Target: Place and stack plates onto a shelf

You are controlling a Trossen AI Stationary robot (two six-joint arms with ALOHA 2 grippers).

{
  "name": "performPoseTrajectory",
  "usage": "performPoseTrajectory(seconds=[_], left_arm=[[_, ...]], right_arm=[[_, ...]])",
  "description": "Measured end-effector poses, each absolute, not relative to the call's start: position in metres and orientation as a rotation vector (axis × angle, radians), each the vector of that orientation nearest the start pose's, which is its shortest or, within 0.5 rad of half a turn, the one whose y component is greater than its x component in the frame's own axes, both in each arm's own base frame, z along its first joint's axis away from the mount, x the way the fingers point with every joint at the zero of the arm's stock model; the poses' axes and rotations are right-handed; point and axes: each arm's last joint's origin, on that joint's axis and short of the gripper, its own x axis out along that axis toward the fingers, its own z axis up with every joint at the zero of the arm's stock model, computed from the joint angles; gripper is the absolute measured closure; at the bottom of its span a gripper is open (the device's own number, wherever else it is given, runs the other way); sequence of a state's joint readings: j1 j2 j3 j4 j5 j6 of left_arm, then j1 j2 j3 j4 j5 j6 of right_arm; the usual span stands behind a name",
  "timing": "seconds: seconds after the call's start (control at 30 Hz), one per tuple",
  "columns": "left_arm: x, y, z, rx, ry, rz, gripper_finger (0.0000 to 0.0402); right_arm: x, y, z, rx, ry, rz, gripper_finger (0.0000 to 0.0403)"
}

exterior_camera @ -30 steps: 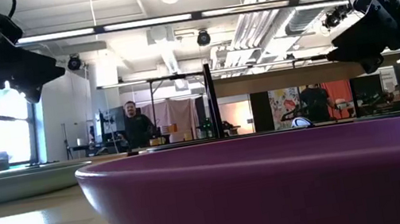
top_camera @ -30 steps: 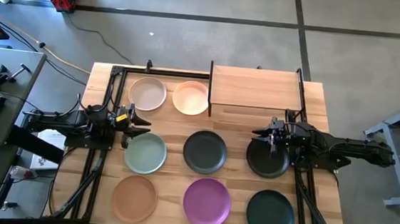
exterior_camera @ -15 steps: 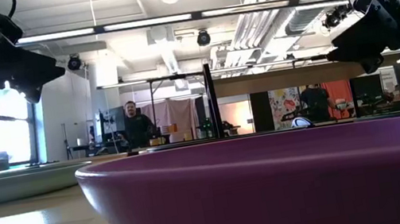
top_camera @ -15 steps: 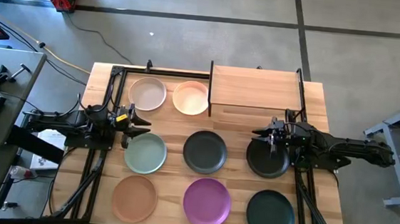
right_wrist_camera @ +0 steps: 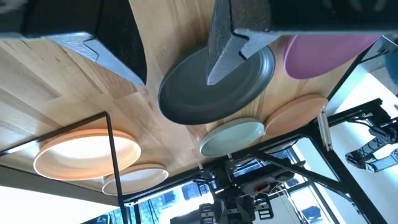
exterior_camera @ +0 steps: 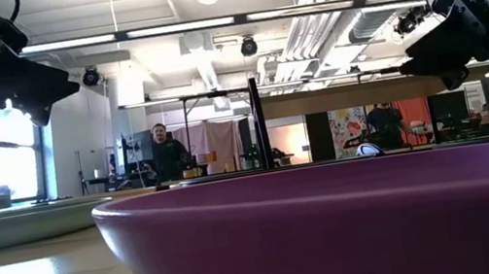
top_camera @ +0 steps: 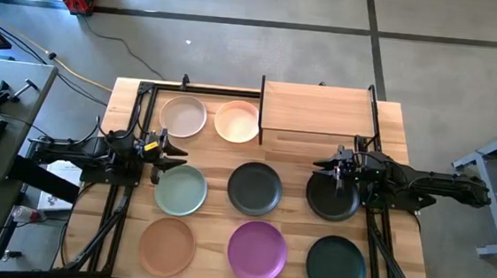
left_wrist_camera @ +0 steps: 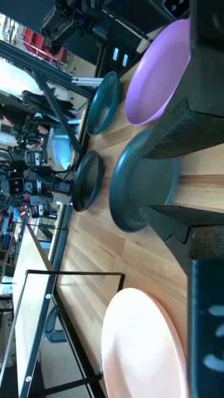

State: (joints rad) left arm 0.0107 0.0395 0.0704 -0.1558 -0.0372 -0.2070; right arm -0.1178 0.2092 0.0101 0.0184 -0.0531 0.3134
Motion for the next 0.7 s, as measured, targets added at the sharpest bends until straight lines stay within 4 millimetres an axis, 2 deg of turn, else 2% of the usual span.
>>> performPoseTrajectory(seconds=[0.7], left_arm=[[0.0952,0.0021,0.1704,-0.205,0.109,0.059,0.0284]], right_arm=[[0.1083,-0.0113,0.1512,0.328,0.168,-0.093,0.0251]])
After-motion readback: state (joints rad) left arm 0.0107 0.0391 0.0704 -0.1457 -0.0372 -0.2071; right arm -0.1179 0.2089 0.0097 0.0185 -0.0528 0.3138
